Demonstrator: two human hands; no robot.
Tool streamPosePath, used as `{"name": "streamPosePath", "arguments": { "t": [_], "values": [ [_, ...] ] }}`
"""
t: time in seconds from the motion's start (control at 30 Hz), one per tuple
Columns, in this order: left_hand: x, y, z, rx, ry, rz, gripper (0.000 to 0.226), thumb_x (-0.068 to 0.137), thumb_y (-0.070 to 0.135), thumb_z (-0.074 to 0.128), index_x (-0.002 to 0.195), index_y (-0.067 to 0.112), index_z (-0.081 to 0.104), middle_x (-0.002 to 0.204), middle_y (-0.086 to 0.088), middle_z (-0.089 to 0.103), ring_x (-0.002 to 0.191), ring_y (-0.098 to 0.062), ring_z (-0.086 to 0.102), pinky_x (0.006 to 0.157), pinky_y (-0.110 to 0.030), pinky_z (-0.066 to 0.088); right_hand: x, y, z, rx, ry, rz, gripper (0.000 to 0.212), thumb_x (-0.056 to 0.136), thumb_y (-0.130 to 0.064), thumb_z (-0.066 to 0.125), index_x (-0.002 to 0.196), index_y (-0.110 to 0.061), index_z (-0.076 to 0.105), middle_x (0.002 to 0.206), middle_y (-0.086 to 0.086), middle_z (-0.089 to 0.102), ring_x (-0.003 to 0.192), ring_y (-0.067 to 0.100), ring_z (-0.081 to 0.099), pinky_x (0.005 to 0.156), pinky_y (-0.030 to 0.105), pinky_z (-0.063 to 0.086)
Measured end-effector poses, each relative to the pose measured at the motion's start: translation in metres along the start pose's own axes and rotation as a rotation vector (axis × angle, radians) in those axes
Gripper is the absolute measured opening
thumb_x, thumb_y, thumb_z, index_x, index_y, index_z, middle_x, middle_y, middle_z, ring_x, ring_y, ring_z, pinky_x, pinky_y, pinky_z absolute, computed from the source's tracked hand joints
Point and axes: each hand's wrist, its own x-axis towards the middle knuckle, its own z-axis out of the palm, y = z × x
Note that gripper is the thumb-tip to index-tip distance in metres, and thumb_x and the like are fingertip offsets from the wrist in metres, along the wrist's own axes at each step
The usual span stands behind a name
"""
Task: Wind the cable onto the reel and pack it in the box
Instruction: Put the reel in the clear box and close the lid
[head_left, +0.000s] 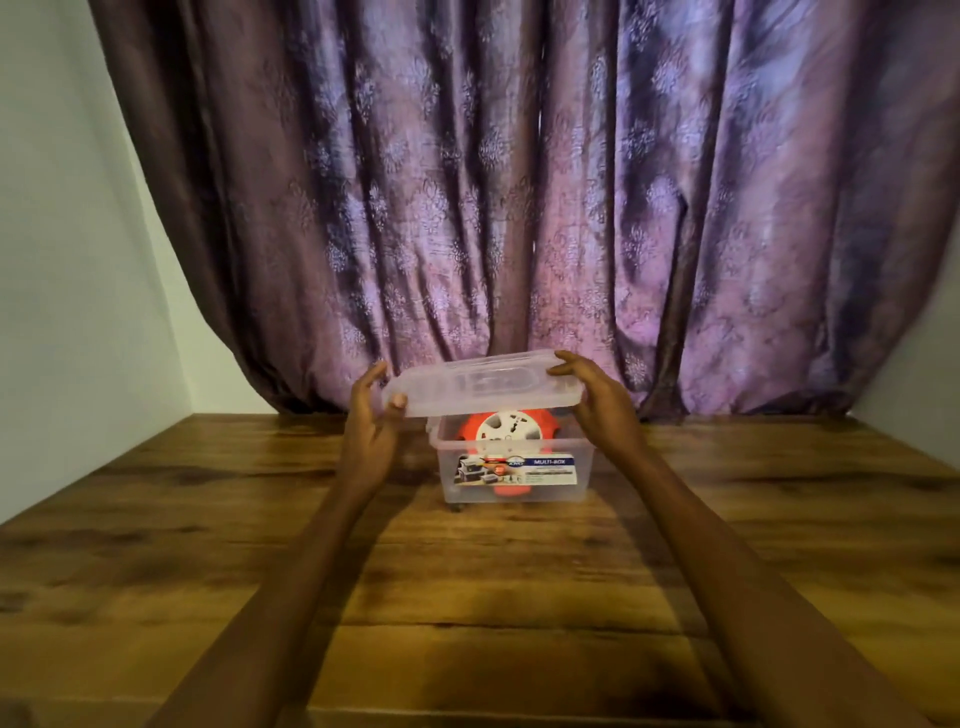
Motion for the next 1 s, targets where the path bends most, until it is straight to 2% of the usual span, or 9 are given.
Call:
{"name": "streamPosePath", "arguments": {
  "t": [0.1, 0.2, 0.27, 0.4, 0.53, 0.63, 0.73, 0.9, 1.0],
  "values": [
    [0.006, 0.004, 0.020, -0.287, 0.071, -0.220, 0.078, 0.081, 0.089, 0.032, 0.134, 0.036, 0.054, 0.130, 0.009, 0.064, 0.119, -0.014, 0.060, 0.105, -0.041, 0.050, 0.000, 0.012, -0.008, 0.068, 0.057, 0.027, 0.029, 0.087, -0.013, 0.057, 0.115, -0.018, 0.063, 0.136, -0.003, 0.060, 0.124, 0.011, 0.057, 0.102, 0.042, 0.048],
    [0.011, 0.013, 0.038, -0.318, 0.081, -0.208, 0.062, 0.083, 0.087, 0.031, 0.129, 0.053, 0.054, 0.116, 0.046, 0.060, 0.108, 0.025, 0.053, 0.087, 0.001, 0.041, 0.004, 0.014, -0.012, 0.231, 0.158, 0.117, 0.030, 0.089, -0.034, 0.067, 0.117, -0.032, 0.056, 0.126, -0.010, 0.064, 0.112, 0.009, 0.064, 0.090, 0.050, 0.056],
    [0.011, 0.024, 0.046, -0.310, 0.094, -0.202, 0.062, 0.086, 0.085, 0.026, 0.136, 0.055, 0.049, 0.116, 0.055, 0.052, 0.101, 0.033, 0.048, 0.081, 0.006, 0.037, 0.008, 0.010, -0.014, 0.385, 0.267, 0.229, 0.040, 0.082, -0.050, 0.073, 0.115, -0.045, 0.051, 0.119, -0.003, 0.067, 0.106, 0.015, 0.067, 0.090, 0.048, 0.057],
    [0.022, 0.030, 0.058, -0.336, 0.138, -0.190, 0.053, 0.105, 0.050, 0.025, 0.152, 0.030, 0.040, 0.152, 0.008, 0.043, 0.136, -0.007, 0.041, 0.113, -0.028, 0.033, 0.015, 0.013, -0.014, 0.364, 0.424, 0.363, 0.050, 0.066, -0.066, 0.078, 0.102, -0.051, 0.047, 0.098, 0.000, 0.075, 0.091, 0.015, 0.073, 0.081, 0.048, 0.059],
    [0.031, 0.034, 0.063, -0.380, 0.139, -0.232, 0.045, 0.106, 0.046, 0.031, 0.138, 0.026, 0.055, 0.121, 0.034, 0.054, 0.108, 0.021, 0.052, 0.087, -0.004, 0.044, 0.021, 0.018, -0.010, 0.337, 0.466, 0.453, 0.046, 0.073, -0.068, 0.071, 0.101, -0.035, 0.056, 0.085, 0.002, 0.075, 0.079, 0.020, 0.073, 0.076, 0.051, 0.058],
    [0.030, 0.023, 0.064, -0.368, 0.150, -0.290, 0.047, 0.107, 0.044, 0.033, 0.126, 0.013, 0.063, 0.125, 0.002, 0.066, 0.113, -0.010, 0.062, 0.100, -0.037, 0.052, 0.022, 0.025, -0.010, 0.233, 0.432, 0.514, 0.028, 0.087, -0.053, 0.065, 0.095, -0.027, 0.064, 0.084, -0.002, 0.071, 0.079, 0.017, 0.067, 0.079, 0.047, 0.057],
    [0.025, 0.011, 0.064, -0.344, 0.143, -0.447, 0.052, 0.104, 0.049, 0.039, 0.111, 0.009, 0.071, 0.109, -0.015, 0.073, 0.103, -0.031, 0.068, 0.094, -0.055, 0.054, 0.014, 0.037, -0.006, 0.129, 0.343, 0.534, 0.020, 0.097, -0.032, 0.059, 0.098, -0.016, 0.072, 0.088, 0.008, 0.073, 0.081, 0.023, 0.066, 0.078, 0.048, 0.056],
    [0.015, -0.002, 0.063, -0.350, 0.037, -0.540, 0.055, 0.100, 0.062, 0.036, 0.108, 0.025, 0.077, 0.105, -0.006, 0.078, 0.099, -0.023, 0.073, 0.089, -0.044, 0.057, 0.005, 0.051, 0.002, 0.033, 0.210, 0.669, 0.022, 0.093, -0.022, 0.060, 0.092, -0.007, 0.076, 0.089, 0.015, 0.076, 0.080, 0.023, 0.067, 0.074, 0.038, 0.053],
    [0.014, -0.008, 0.063, -0.298, 0.033, -0.566, 0.058, 0.100, 0.061, 0.039, 0.107, 0.017, 0.076, 0.103, -0.001, 0.076, 0.093, -0.014, 0.069, 0.076, -0.031, 0.054, 0.002, 0.057, 0.006, 0.083, 0.154, 0.769, 0.024, 0.092, -0.024, 0.060, 0.084, -0.007, 0.075, 0.081, 0.011, 0.074, 0.075, 0.016, 0.061, 0.070, 0.033, 0.049]
  ]
}}
